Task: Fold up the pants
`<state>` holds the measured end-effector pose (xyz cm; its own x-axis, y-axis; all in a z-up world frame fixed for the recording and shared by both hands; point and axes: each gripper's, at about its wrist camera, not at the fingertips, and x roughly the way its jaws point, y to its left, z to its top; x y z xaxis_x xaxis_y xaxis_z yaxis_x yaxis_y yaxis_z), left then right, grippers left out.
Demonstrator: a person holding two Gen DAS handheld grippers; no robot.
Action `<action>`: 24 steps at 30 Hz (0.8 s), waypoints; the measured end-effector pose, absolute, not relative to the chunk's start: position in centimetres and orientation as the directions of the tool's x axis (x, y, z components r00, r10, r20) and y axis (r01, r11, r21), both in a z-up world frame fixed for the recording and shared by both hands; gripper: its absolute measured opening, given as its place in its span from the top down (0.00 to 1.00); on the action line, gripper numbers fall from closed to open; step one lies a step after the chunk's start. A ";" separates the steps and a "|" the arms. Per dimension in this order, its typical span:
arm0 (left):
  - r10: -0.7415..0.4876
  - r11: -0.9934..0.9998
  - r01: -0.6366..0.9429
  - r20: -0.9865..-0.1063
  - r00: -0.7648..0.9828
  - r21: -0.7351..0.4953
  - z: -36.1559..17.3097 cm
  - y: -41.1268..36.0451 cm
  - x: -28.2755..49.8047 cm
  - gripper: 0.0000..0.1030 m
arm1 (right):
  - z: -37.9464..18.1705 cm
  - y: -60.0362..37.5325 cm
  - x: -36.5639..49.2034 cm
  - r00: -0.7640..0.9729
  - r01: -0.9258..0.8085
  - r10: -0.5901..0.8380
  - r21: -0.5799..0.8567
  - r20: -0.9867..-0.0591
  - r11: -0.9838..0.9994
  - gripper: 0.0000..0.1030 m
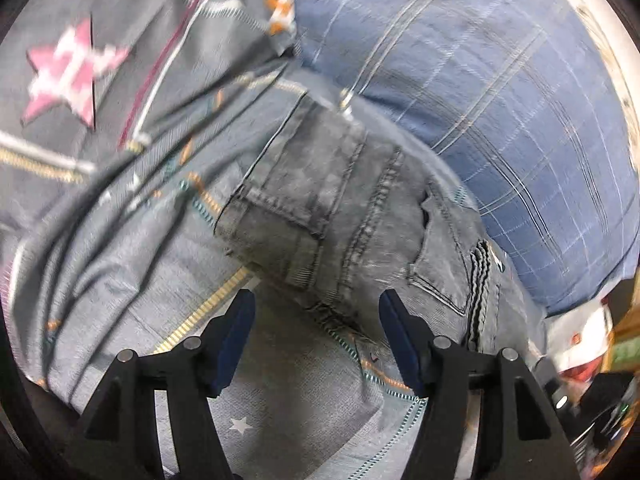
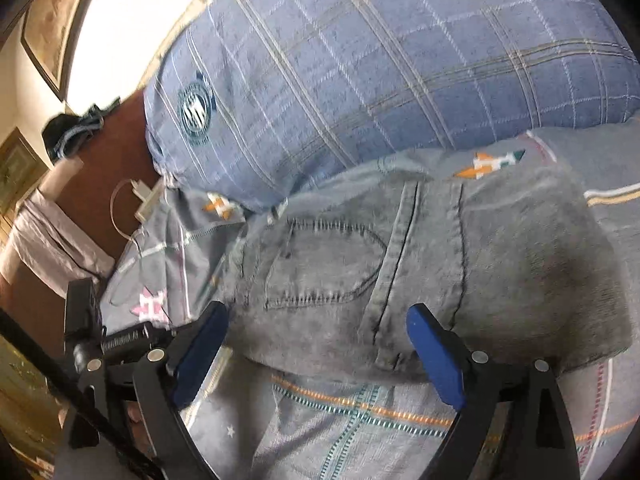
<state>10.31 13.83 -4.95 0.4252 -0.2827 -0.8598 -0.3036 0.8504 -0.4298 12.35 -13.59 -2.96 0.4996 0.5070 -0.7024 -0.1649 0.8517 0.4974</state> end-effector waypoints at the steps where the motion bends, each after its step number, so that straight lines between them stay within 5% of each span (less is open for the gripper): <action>1: -0.292 0.843 -0.311 -0.859 0.420 -0.439 -5.3 14.0 10.5 0.38 | -3.3 -13.5 12.5 0.476 -0.167 0.524 0.512 -0.707 0.843 0.09; 14: -0.349 0.733 -0.438 -0.841 0.414 -0.520 -9.8 15.8 12.9 0.39 | -5.4 -13.4 13.3 0.389 -0.161 0.553 0.537 -0.736 0.828 0.15; 16: -0.319 0.741 -0.452 -0.852 0.415 -0.497 -9.6 15.7 12.9 0.75 | -5.5 -13.5 13.4 0.387 -0.156 0.557 0.543 -0.735 0.825 0.15; 18: -0.330 0.732 -0.454 -0.848 0.415 -0.507 -9.5 15.6 13.0 0.78 | -5.4 -13.5 13.3 0.386 -0.158 0.562 0.548 -0.731 0.821 0.15; 24: -0.352 0.685 -0.512 -0.851 0.391 -0.519 -10.2 16.3 14.1 0.63 | -5.5 -13.6 13.5 0.380 -0.152 0.573 0.562 -0.726 0.813 0.15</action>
<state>14.12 16.31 -10.15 0.3910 -0.3518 -0.8505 -0.5117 0.6850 -0.5186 13.53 -13.63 -5.49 0.3803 0.5731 -0.7259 -0.1520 0.8129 0.5622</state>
